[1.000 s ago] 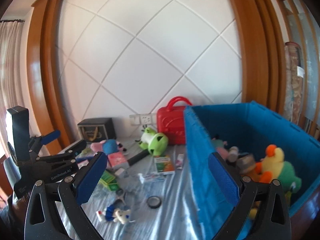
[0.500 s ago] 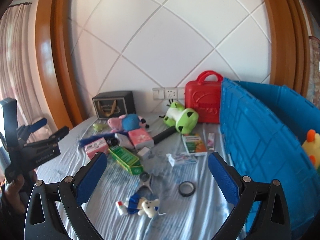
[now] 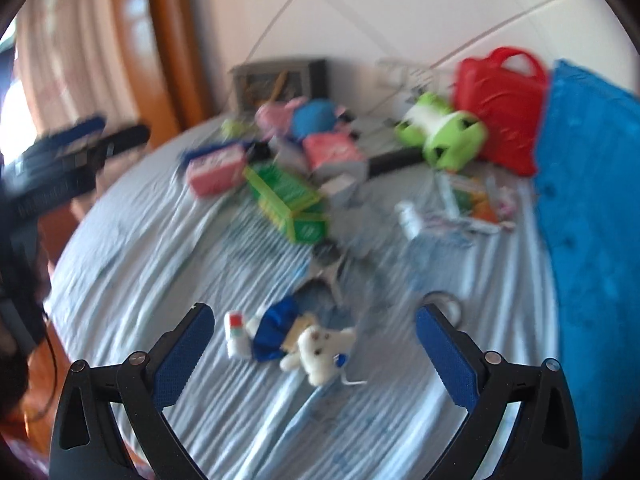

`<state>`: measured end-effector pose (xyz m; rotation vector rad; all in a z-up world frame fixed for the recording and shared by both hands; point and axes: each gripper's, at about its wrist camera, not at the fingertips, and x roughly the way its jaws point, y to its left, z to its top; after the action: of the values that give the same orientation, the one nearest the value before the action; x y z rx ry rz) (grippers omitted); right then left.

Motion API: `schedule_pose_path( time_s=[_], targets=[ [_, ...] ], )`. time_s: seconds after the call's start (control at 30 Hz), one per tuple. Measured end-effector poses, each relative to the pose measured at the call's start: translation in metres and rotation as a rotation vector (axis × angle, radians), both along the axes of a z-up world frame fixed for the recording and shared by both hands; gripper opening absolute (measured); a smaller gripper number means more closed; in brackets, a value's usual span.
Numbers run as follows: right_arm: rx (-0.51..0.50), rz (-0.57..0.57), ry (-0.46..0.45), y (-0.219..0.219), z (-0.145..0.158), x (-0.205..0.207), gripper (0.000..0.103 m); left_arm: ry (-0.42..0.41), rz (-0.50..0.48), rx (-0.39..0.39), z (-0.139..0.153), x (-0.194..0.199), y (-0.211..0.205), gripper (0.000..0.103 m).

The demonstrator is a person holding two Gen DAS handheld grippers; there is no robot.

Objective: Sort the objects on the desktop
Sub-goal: 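Grasp the white-red pill bottle with the left tool while the right tool grasps the white bear plush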

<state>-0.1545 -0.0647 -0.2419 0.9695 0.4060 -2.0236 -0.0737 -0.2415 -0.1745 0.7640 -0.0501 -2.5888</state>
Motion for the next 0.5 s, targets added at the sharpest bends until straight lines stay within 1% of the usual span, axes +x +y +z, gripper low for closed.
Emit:
schedule_pose_path(
  time_s=[0.03, 0.1, 0.17, 0.2, 0.23, 0.33, 0.43, 0.47, 0.5],
  targets=[
    [0.031, 0.041, -0.01, -0.007, -0.014, -0.001, 0.101, -0.017, 0.0, 0.001, -0.006, -0.001, 0.001, 0.087],
    [0.094, 0.141, -0.028, -0.021, -0.043, -0.005, 0.097, -0.042, 0.012, -0.005, -0.018, -0.001, 0.001, 0.087],
    [0.146, 0.219, -0.035, -0.031, -0.065, -0.009, 0.095, -0.063, 0.021, 0.021, -0.029, -0.001, -0.001, 0.087],
    [0.176, 0.254, -0.048, -0.035, -0.077, -0.012, 0.091, -0.071, 0.027, 0.037, -0.034, -0.001, -0.002, 0.087],
    [0.205, 0.285, -0.056, -0.038, -0.088, -0.014, 0.089, -0.079, 0.035, 0.044, -0.038, -0.001, -0.003, 0.087],
    [0.239, 0.327, -0.047, -0.041, -0.099, -0.02, 0.089, -0.101, 0.058, 0.061, -0.05, -0.001, -0.005, 0.087],
    [0.246, 0.343, -0.037, -0.042, -0.105, -0.027, 0.089, -0.105, 0.068, 0.084, -0.058, 0.001, -0.006, 0.087],
    [0.251, 0.344, -0.034, -0.043, -0.107, -0.03, 0.085, -0.111, 0.068, 0.092, -0.062, 0.001, -0.005, 0.087],
    [0.258, 0.342, -0.034, -0.045, -0.11, -0.033, 0.079, -0.12, 0.069, 0.097, -0.066, 0.001, -0.004, 0.087]
  ],
)
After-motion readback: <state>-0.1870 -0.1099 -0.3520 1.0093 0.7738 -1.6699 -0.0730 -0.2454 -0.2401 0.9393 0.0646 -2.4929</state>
